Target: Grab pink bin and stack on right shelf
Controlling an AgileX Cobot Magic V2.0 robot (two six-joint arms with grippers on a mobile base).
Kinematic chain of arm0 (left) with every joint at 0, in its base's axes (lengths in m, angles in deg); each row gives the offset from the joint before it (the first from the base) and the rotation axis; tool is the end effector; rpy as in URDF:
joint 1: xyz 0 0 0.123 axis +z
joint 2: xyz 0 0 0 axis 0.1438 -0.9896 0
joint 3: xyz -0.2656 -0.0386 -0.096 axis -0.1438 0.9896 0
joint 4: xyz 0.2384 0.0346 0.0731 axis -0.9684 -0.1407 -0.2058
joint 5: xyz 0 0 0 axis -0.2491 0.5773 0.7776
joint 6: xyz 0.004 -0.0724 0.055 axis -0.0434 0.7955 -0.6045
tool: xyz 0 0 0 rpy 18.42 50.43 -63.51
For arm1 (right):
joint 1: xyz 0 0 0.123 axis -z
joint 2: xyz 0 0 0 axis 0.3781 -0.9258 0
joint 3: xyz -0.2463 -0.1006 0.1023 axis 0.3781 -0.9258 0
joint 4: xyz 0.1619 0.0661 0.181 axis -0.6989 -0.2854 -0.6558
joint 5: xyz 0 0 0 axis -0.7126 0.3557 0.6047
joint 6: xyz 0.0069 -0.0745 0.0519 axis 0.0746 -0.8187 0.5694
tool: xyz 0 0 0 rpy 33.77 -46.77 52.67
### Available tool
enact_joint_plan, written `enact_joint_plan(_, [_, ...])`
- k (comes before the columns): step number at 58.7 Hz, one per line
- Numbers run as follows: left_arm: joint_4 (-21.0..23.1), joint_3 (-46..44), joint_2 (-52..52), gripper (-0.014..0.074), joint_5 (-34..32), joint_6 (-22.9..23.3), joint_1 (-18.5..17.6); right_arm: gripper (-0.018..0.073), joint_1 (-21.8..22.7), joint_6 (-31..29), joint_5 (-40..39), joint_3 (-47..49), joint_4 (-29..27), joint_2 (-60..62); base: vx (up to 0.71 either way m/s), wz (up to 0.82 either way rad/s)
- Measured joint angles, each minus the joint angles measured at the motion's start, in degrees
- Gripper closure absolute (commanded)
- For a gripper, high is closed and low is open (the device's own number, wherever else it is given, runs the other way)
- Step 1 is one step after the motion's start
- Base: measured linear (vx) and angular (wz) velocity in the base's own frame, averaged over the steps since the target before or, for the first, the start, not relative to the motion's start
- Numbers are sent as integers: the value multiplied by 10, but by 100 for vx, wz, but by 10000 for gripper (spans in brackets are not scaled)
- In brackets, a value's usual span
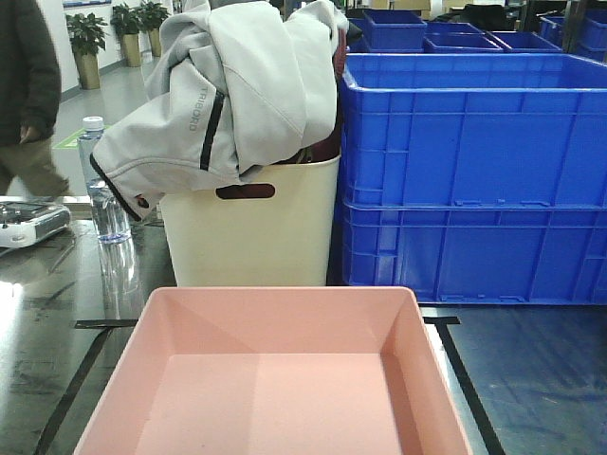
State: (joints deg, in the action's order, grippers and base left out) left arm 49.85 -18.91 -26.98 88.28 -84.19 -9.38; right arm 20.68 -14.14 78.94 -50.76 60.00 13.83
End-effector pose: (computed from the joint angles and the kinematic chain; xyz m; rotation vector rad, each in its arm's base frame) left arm 0.0570 -0.0011 0.2015 0.0012 1.5290 -0.0279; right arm 0.0566 0.0014 0.2047 -0.0349 1.4998 0.0053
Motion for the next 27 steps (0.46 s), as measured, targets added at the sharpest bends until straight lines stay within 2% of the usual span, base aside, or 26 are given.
enact_joint_plan(27, [0,0,0,602,0,0,0,568,0,0,0,0,0,0,0,0])
